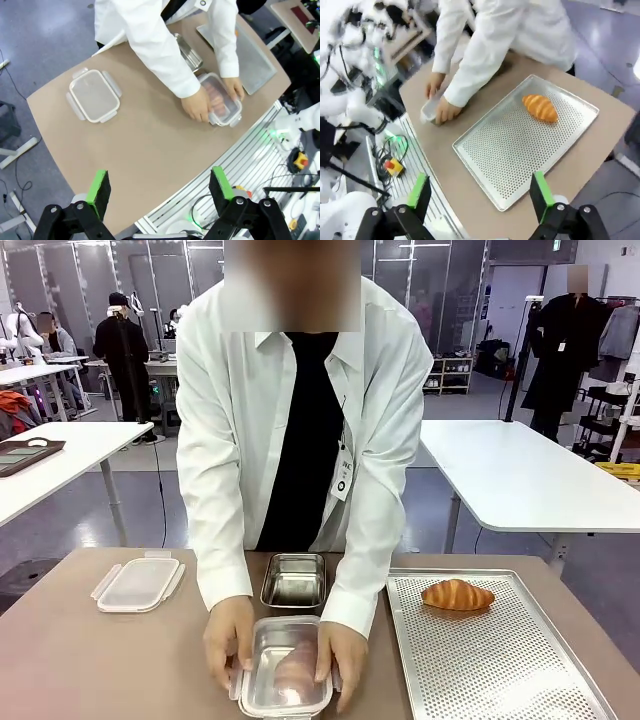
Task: Place the bread into the airtight container.
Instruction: Pick up a Butter Roll and place it into an empty Airtight Container.
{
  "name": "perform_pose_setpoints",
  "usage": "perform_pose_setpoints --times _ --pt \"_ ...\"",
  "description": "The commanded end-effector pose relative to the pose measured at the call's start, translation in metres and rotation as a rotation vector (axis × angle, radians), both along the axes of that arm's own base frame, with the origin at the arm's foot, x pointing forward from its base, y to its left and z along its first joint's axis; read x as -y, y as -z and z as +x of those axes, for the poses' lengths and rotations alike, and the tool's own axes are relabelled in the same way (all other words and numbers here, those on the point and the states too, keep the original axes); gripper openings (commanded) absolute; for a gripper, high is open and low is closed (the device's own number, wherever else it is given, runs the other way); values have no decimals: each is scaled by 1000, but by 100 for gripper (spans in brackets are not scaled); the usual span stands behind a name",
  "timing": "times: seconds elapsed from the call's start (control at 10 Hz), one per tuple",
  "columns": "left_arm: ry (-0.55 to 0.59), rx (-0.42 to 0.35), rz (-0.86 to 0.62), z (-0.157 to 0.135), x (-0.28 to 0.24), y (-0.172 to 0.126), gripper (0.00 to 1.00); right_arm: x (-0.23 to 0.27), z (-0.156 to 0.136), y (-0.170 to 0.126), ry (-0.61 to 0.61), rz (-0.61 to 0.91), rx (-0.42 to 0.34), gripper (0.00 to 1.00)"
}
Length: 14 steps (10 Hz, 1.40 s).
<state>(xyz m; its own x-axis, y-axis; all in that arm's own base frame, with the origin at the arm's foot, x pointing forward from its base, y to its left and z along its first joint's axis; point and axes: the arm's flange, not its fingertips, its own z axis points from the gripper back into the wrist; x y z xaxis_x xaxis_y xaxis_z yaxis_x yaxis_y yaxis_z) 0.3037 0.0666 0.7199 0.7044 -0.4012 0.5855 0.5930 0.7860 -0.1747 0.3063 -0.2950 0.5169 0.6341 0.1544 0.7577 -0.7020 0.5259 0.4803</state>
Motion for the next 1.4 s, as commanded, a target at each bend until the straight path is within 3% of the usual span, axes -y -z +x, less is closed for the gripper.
perform_pose_setpoints --times 0.0,1.3 --pt "17 3 2 -1 1 -1 100 -12 6 -15 -49 -38 22 100" --pt "17 3 2 -1 1 -1 100 -12 6 -15 -49 -38 22 100"
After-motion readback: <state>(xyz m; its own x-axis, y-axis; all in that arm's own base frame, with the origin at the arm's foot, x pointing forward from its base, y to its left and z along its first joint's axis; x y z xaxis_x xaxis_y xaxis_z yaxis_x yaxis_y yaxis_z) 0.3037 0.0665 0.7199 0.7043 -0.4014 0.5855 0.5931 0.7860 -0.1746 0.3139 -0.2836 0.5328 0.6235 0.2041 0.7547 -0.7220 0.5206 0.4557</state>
